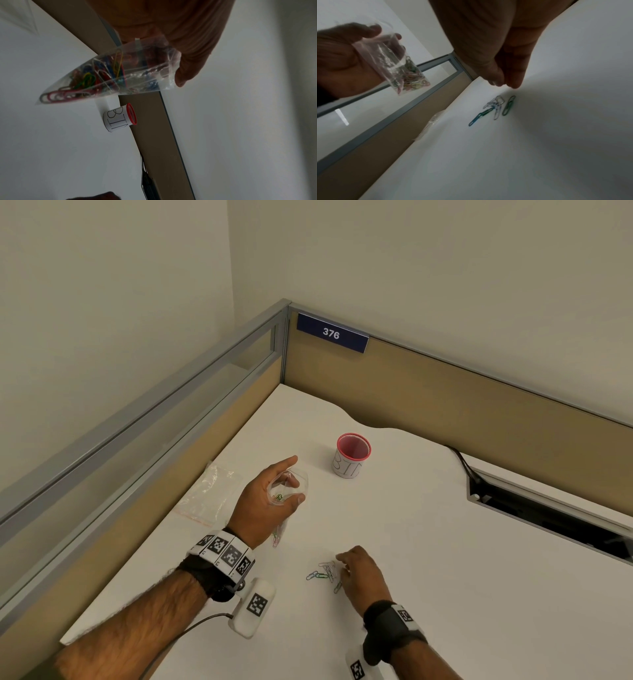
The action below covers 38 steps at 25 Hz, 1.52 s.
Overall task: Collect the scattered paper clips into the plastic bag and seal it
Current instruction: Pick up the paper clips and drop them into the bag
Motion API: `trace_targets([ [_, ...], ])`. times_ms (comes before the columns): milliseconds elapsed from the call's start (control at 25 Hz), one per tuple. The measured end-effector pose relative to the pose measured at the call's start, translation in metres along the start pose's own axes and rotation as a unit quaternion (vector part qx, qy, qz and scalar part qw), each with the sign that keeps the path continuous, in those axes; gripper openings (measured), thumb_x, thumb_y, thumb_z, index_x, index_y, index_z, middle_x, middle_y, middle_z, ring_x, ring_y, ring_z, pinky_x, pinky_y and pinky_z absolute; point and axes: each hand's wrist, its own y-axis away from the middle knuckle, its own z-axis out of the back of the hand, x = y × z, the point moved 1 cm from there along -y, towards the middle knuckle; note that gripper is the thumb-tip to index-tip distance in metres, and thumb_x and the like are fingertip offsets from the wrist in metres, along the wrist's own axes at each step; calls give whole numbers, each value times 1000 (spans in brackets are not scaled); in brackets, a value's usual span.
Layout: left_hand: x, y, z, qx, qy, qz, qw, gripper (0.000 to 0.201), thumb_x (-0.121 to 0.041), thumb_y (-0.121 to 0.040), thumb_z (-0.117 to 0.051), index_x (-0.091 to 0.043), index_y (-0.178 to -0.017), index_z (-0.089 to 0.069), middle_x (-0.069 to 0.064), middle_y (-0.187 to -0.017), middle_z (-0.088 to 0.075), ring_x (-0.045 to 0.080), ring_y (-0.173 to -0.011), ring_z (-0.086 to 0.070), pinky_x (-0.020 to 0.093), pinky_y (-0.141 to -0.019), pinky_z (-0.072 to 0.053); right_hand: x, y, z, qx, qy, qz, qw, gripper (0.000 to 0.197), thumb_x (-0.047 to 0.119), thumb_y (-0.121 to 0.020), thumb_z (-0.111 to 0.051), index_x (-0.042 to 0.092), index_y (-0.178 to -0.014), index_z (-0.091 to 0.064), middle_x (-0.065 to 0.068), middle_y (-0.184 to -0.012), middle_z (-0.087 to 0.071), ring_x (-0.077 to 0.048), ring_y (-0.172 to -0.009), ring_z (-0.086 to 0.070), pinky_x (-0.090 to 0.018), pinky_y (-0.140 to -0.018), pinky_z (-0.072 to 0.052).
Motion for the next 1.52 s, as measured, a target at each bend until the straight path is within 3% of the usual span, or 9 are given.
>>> trace_targets([
  [240,-4,0,4,-1,-18,5,1000,64,-9,-84,-76,-24,-141,-52,5,-115,-66,15,-114,-61,29,-106,-47,40,-14,-16,59,69,144,985,22,20,-88,-60,19,-108,-68,0,-121,-57,-20,-113,-48,-31,-93,-45],
  [360,-5,-1,8,-8,-5,5,1000,64,-12,-82,-77,-24,-140,-53,5,-110,-66,16,-111,-62,28,-106,-47,39,-13,-25,78,142,207,965,18,14,-88,-51,14,-93,-68,-6,-105,-61,-28,-100,-54,-38,-81,-48],
  [480,-5,-1,11,-16,4,1,1000,65,-16,-79,-75,-23,-140,-54,4,-105,-66,15,-108,-63,28,-106,-46,18,-8,-14,63,167,191,965,20,15,-91,-45,13,-92,-66,-6,-101,-61,-28,-97,-54,-35,-78,-46],
  [640,-5,-2,8,-11,0,5,1000,64,-8,-83,-76,-23,-140,-53,4,-105,-65,16,-108,-63,29,-104,-48,-15,0,17,17,70,110,991,26,24,-91,-57,22,-116,-63,5,-118,-56,-15,-111,-51,-21,-90,-43],
  [760,-4,-2,4,-4,-1,5,1000,66,-18,-80,-76,-24,-141,-53,3,-105,-65,19,-110,-63,29,-103,-49,-32,12,26,88,94,80,988,59,31,-85,-66,27,-139,-43,6,-138,-41,-15,-126,-41,-24,-102,-41],
  [840,-2,-3,1,1,-5,4,1000,65,-17,-80,-76,-24,-141,-53,1,-104,-65,20,-110,-63,31,-104,-49,-31,17,21,111,137,95,980,65,26,-84,-66,30,-142,-36,6,-145,-34,-17,-132,-35,-30,-105,-41],
  [960,-3,-3,-2,2,-3,2,1000,65,-17,-80,-75,-24,-140,-53,1,-104,-65,19,-109,-63,30,-104,-48,-17,18,5,97,172,139,970,52,18,-90,-58,30,-138,-41,2,-145,-36,-22,-131,-38,-34,-101,-46],
  [1160,-6,-2,-3,0,-6,-1,1000,63,-7,-83,-76,-22,-140,-53,2,-102,-65,17,-106,-63,25,-103,-47,-4,9,-3,72,184,159,967,25,11,-91,-50,21,-110,-60,0,-110,-53,-24,-104,-50,-36,-78,-53],
  [1520,-7,-1,-2,-3,-12,3,1000,63,-7,-84,-75,-23,-141,-53,2,-104,-65,16,-109,-62,26,-104,-47,11,-18,0,83,204,127,967,15,5,-88,-47,10,-93,-61,-10,-101,-61,-30,-95,-56,-37,-75,-46],
])
